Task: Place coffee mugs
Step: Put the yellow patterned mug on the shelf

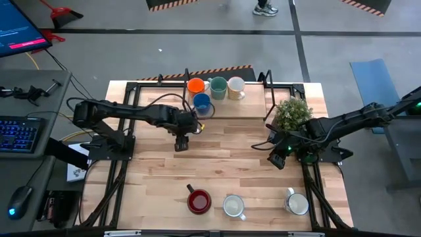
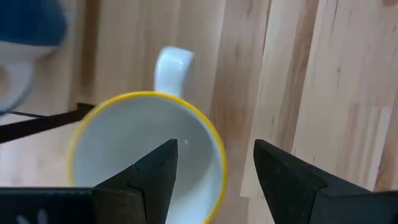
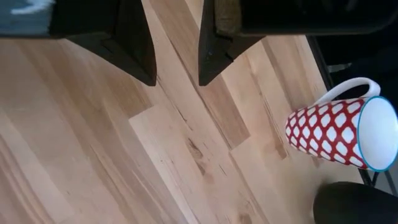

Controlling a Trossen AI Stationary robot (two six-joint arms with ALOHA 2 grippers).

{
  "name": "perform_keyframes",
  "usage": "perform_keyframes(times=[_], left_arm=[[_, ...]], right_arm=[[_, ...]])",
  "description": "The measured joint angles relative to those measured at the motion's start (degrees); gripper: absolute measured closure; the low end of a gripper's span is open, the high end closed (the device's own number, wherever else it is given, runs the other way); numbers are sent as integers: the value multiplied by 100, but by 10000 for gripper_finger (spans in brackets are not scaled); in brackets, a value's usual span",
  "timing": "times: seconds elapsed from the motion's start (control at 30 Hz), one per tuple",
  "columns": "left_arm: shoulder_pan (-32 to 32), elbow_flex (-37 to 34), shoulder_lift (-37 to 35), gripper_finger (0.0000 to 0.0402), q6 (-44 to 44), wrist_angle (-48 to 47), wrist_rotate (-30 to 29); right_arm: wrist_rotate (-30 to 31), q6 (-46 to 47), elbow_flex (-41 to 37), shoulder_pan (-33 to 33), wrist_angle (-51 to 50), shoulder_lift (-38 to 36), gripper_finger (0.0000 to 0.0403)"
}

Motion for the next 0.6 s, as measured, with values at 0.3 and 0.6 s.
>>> perform_keyframes(times=[0.3,0.6], left_arm=[[0,7,440,202,-193,87,-17],[-2,7,611,202,-196,321,-52]], right_arm=[[165,-259,2,0,-2,2,304],[289,-407,2,0,-19,2,304]])
